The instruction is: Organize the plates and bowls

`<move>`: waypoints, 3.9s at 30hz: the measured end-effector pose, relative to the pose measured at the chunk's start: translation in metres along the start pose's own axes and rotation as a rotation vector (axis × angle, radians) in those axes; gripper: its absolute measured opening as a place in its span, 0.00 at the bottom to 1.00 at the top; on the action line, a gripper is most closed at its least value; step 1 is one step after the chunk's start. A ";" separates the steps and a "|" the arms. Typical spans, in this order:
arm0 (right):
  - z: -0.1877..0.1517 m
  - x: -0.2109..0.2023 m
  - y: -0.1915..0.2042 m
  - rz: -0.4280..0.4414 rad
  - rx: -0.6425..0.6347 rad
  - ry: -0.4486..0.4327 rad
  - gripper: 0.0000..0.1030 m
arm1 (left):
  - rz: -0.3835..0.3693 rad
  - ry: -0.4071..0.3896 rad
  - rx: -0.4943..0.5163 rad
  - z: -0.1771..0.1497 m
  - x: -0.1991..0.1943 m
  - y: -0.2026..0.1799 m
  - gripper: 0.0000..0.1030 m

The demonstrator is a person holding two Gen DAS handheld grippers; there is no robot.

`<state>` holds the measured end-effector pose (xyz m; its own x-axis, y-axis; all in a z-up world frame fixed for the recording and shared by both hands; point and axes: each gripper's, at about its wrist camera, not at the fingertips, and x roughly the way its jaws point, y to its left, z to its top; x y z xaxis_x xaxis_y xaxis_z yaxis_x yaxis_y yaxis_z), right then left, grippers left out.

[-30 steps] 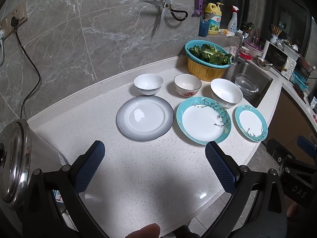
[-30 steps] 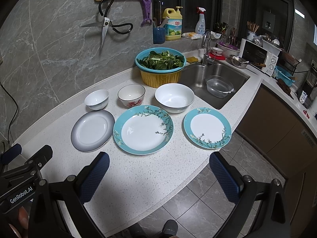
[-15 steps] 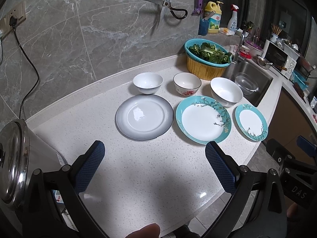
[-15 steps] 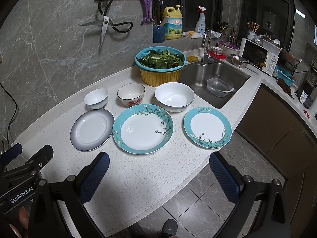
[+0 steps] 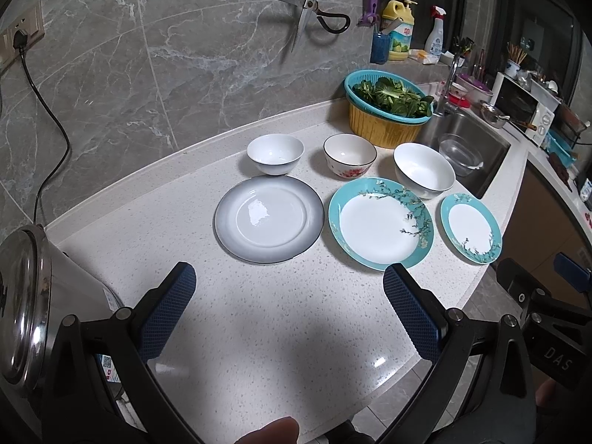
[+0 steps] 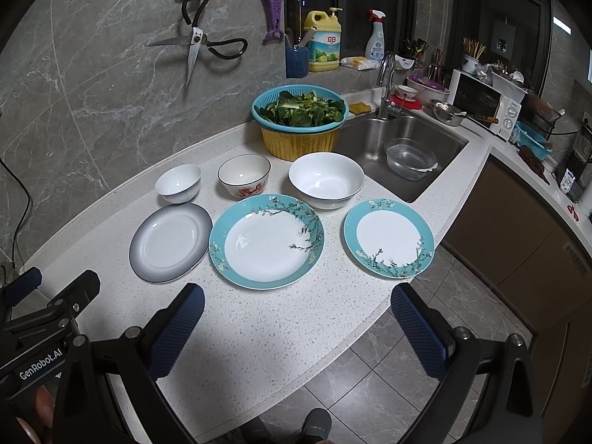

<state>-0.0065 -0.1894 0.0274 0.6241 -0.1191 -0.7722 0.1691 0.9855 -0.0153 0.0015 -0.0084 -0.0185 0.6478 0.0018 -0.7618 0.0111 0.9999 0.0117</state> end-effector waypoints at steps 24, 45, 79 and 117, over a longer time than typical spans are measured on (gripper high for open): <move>0.005 0.023 0.010 -0.003 -0.007 0.021 1.00 | -0.019 0.043 -0.008 0.018 0.028 0.012 1.00; 0.007 0.090 0.020 0.230 0.053 0.193 1.00 | -0.224 0.177 -0.172 -0.047 0.152 0.131 1.00; 0.122 0.384 0.117 0.792 -0.244 0.627 0.64 | -0.221 0.426 -0.368 0.034 0.364 0.192 0.98; 0.113 0.417 0.147 0.611 -0.443 0.826 0.23 | -0.297 0.452 -0.379 0.044 0.371 0.190 0.38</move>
<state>0.3645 -0.1074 -0.2249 -0.2170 0.3545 -0.9095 -0.3823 0.8264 0.4133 0.2775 0.1818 -0.2704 0.2742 -0.3512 -0.8953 -0.1825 0.8950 -0.4070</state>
